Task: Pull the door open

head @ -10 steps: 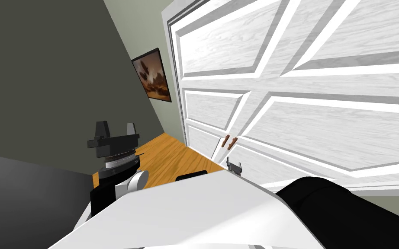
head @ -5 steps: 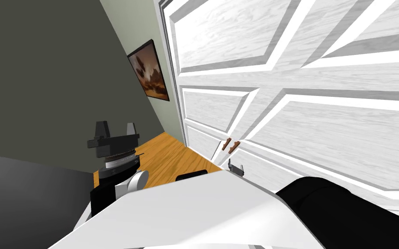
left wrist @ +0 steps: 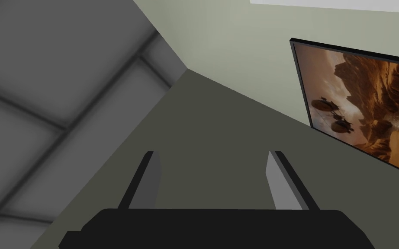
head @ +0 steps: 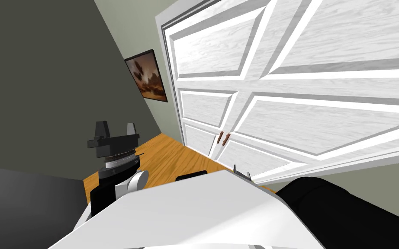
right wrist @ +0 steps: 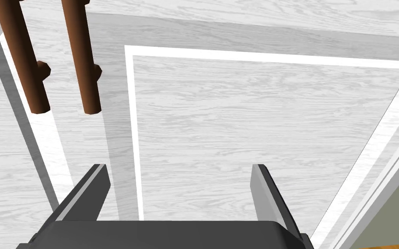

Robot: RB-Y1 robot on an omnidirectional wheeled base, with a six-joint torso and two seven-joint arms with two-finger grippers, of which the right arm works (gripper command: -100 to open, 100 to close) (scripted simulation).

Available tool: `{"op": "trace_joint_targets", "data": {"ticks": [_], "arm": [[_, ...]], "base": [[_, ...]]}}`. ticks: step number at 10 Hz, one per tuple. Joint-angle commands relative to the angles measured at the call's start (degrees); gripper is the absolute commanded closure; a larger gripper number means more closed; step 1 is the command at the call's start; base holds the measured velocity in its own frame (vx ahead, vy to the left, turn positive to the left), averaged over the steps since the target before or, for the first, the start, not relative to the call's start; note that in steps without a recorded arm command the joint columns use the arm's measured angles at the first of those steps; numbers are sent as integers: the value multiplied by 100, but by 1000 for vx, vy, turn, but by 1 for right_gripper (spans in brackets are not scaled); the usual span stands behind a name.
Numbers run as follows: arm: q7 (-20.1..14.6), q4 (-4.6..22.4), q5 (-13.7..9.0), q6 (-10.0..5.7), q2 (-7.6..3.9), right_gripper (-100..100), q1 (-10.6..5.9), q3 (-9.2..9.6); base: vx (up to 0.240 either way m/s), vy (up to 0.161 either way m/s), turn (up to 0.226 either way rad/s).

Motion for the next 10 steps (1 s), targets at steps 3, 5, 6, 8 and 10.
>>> {"op": "trace_joint_targets", "data": {"ticks": [3,5,6,8,10], "arm": [[-177,344,-107,57,-234,-100,148,-170],[-330,587,-163,80,-410,-100,208,-271],[-430,730,-193,96,-520,-100,224,-326],[-627,970,-229,130,-724,-100,181,-405],[-756,1075,-225,155,-840,-100,68,-418]], "base": [[-123,20,-191],[-36,-11,-125],[-28,-20,-225],[18,-22,-125],[107,-29,-10]]}}
